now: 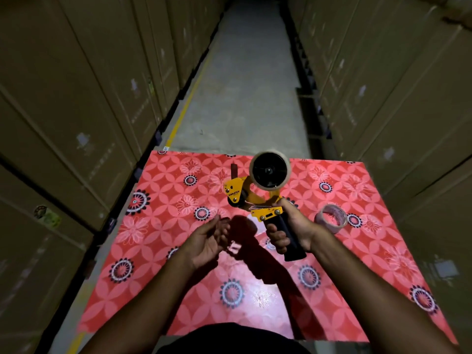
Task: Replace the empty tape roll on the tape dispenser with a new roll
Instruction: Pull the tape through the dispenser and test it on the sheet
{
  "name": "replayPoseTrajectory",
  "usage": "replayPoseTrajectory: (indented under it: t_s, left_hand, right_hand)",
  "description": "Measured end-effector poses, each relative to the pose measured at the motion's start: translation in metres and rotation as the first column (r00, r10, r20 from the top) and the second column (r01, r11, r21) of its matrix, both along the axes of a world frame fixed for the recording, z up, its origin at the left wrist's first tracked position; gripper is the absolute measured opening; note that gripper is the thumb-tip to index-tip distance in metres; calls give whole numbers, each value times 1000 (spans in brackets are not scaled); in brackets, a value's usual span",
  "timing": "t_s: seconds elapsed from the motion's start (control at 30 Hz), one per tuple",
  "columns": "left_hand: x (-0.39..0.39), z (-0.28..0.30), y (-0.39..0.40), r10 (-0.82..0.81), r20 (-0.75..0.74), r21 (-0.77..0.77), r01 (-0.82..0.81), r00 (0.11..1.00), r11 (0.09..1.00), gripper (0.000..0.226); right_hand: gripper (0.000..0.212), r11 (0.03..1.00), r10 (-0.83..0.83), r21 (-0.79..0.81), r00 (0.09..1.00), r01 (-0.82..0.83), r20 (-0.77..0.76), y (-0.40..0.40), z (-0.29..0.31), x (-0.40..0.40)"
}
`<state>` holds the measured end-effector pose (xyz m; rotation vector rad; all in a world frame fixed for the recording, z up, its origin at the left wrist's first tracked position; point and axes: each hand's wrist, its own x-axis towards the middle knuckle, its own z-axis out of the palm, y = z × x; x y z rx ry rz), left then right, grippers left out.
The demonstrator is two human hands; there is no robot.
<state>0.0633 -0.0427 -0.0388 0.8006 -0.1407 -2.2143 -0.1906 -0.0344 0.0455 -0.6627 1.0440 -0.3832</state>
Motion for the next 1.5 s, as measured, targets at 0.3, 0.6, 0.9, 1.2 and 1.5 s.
replayPoseTrajectory:
  t_s: [0.3, 0.6, 0.9, 1.2, 1.5]
  left_hand:
    - [31, 9, -4, 12, 439, -116, 43, 899, 992, 13]
    - [71, 17, -15, 118, 420, -129, -70, 900, 989, 25]
    - [89, 6, -18, 132, 625, -166, -35, 770, 986, 11]
    - [108, -11, -36, 110, 741, -143, -5, 662, 990, 20]
    - [126, -26, -53, 196, 800, -212, -38, 568, 977, 16]
  right_hand:
    - [53, 999, 12, -32, 995, -15, -97, 4, -16, 11]
    - [55, 995, 64, -60, 988, -73, -141, -7, -33, 35]
    - [57, 992, 95, -67, 982, -107, -163, -20, -46, 58]
    - [53, 997, 72, -2, 974, -74, -213, -27, -65, 68]
    - [52, 996, 89, 24, 963, -86, -254, -44, -71, 81]
